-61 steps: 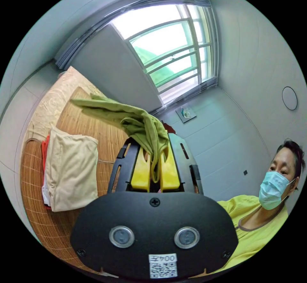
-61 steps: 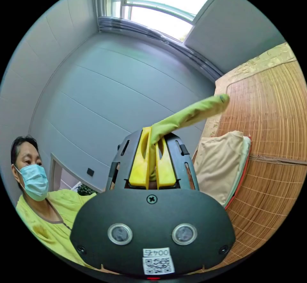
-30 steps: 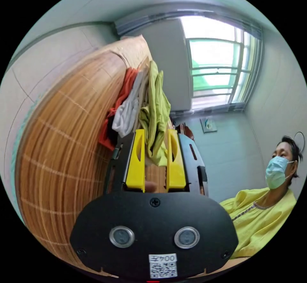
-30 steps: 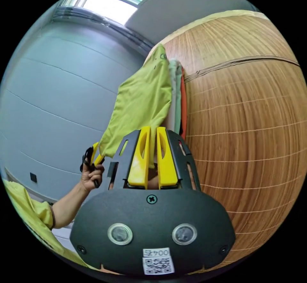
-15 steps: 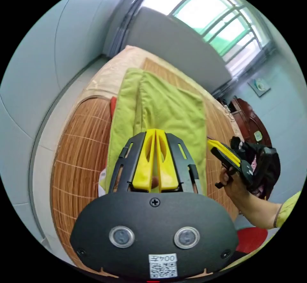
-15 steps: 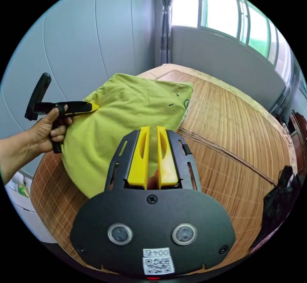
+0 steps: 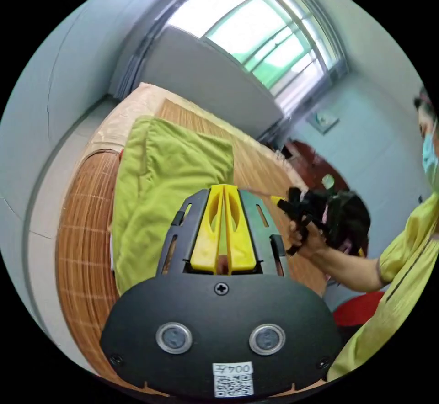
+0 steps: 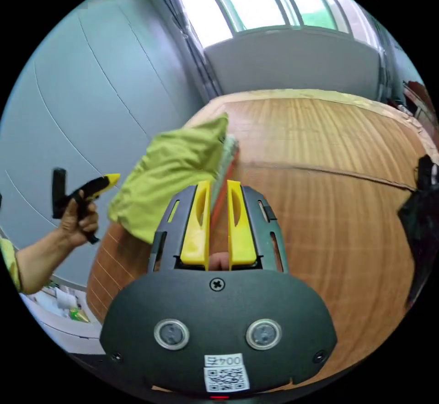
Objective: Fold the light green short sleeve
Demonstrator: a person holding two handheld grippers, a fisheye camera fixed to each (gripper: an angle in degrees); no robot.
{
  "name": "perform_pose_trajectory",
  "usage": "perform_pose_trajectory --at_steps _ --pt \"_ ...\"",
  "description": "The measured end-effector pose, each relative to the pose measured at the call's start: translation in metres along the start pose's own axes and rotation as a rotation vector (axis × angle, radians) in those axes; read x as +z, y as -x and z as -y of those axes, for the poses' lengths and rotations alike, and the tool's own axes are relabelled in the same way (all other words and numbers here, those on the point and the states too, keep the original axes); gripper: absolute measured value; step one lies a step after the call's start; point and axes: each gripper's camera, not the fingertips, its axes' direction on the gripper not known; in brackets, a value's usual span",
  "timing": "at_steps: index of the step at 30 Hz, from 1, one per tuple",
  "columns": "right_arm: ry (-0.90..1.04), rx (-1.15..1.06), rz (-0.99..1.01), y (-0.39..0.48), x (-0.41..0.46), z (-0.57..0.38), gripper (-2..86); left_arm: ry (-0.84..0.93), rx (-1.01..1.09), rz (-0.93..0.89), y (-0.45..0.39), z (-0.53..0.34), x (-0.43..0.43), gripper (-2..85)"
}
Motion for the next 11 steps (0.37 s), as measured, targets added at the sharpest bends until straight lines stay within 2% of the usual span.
perform_pose_trajectory --at_steps 3,5,7,11 --pt "0.179 0.029 -0.28 -0.035 -0.03 -0.071 5.5 0.216 0.09 0.148 -0.08 -0.053 0.025 0.6" --pt "0.247 0.156 -0.419 -0.091 -0.07 -0.11 5.9 0.303 0.107 0.218 -0.123 -0.083 0.042 0.6" --pt "0.239 0.237 -0.492 -0.139 -0.104 -0.121 6.8 0.377 0.156 0.337 -0.174 -0.113 0.061 0.6" --pt "0.247 0.258 -0.585 -0.243 -0.14 -0.096 12.5 0.509 0.23 0.412 -0.225 -0.141 0.086 0.5"
